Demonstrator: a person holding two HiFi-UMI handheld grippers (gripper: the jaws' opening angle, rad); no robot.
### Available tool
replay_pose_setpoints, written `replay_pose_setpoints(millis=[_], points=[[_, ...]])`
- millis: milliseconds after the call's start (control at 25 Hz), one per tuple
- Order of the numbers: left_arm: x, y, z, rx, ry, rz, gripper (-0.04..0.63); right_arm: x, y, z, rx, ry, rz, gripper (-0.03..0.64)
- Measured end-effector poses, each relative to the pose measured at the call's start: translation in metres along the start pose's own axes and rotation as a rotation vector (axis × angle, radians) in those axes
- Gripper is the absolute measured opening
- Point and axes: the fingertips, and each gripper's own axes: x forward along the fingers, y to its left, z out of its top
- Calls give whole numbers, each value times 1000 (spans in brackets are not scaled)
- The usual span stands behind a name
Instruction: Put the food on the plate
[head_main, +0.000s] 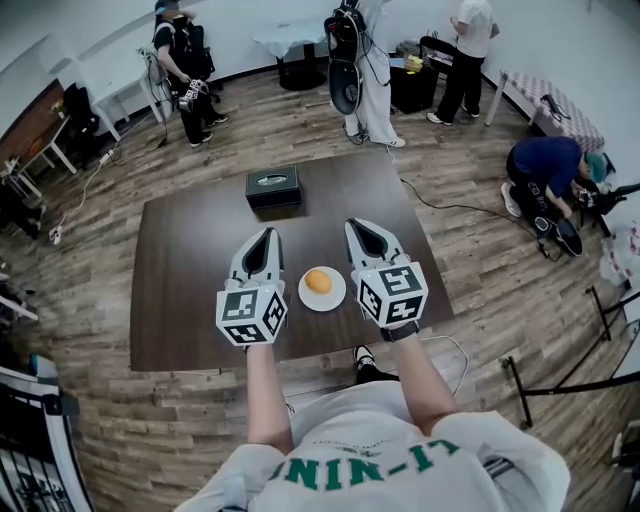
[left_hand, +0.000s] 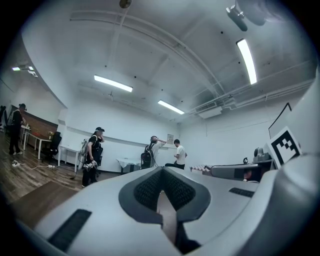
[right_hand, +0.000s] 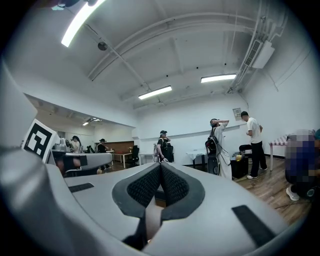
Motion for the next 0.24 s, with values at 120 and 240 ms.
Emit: replay_pose_setpoints(millis=[120, 240], points=[[-2, 4, 0, -3, -1, -1, 14, 2, 3, -1, -4, 6, 1, 17], [-4, 7, 2, -6, -5, 3, 14, 5, 8, 2, -37, 15, -1, 17]])
